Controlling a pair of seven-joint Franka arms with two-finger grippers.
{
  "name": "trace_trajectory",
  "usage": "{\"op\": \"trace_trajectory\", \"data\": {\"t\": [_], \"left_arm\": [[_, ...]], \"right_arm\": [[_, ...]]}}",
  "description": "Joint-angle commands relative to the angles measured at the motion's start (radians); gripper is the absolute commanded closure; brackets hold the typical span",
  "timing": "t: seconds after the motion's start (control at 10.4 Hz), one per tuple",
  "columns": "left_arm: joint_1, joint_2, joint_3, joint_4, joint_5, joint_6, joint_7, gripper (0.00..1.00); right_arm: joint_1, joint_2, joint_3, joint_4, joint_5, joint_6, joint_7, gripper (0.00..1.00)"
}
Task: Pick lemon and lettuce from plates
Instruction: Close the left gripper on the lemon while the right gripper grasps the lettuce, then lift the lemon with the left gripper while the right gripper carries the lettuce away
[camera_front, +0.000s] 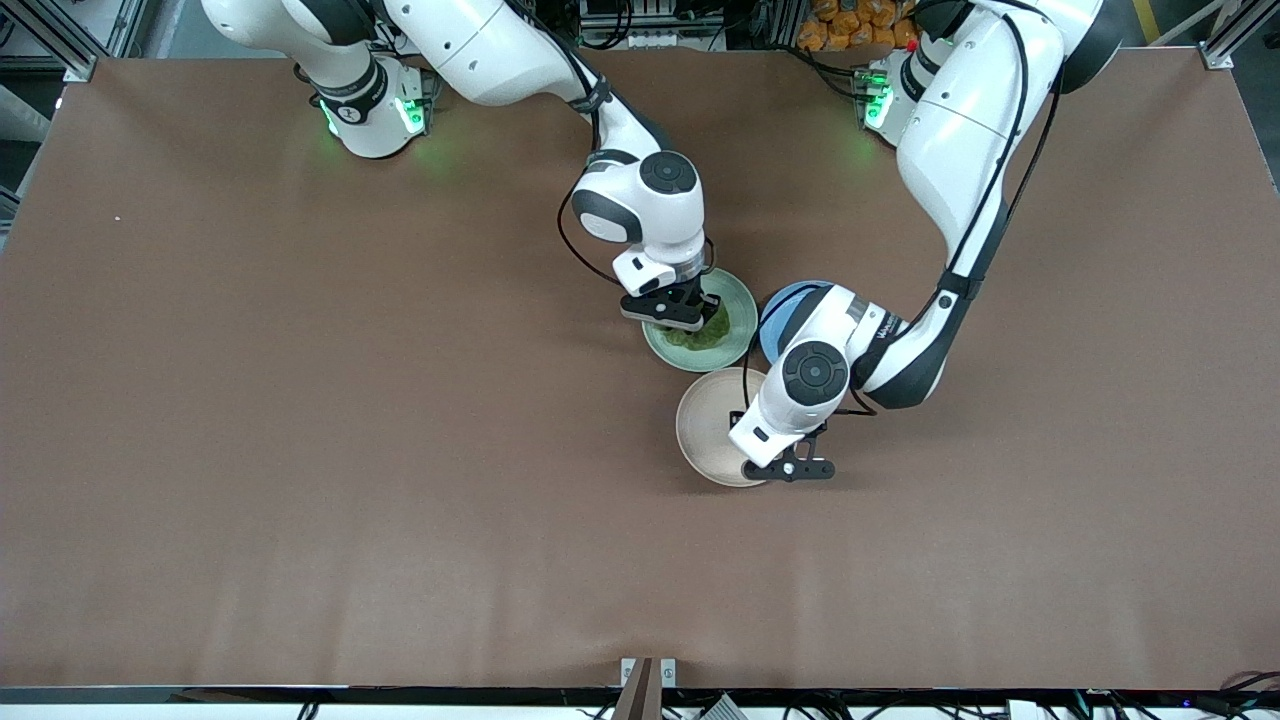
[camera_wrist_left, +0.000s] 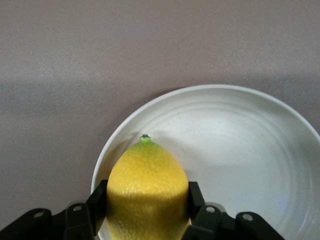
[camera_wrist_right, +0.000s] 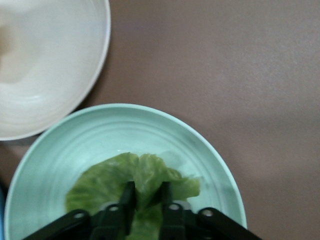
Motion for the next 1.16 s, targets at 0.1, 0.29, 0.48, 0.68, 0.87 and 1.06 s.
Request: {"op": "trace_trajectory", "data": {"t": [0.1,0.29,0.48,0.68,0.87,1.06], "left_arm": [[-0.010,-0.005,0.014,0.013,0.034,0.010,-0.041,1.00],[0.010,-0.040,0.014,0.013,0.034,0.007,-0.048,1.00],[0.037,-0.118,0.013,-0.039,0.022,-0.007,-0.056,1.00],[0.066,-0.224,0.010,-0.161,0.022,-0.007,-0.078,1.00],[0.124,-0.325,0.000,-0.302,0.025,0.003,-0.062,1.00],[0.167,-0.388,-0.001,-0.405,0.026,0.048,-0.012,1.00]], "right_arm": [[0.001,-0.008,-0.003,0.055,-0.029,-0.031,0.024,1.00],[-0.003,-0.045,0.002,0.106,-0.025,-0.183,0.007,1.00],[-0.037,-0.156,0.005,0.104,0.025,-0.335,-0.098,1.00],[-0.110,-0.282,-0.001,0.104,0.180,-0.458,-0.294,1.00],[-0.237,-0.385,-0.001,0.103,0.271,-0.590,-0.469,1.00],[-0.421,-0.471,-0.003,0.101,0.373,-0.762,-0.737,1.00]]}}
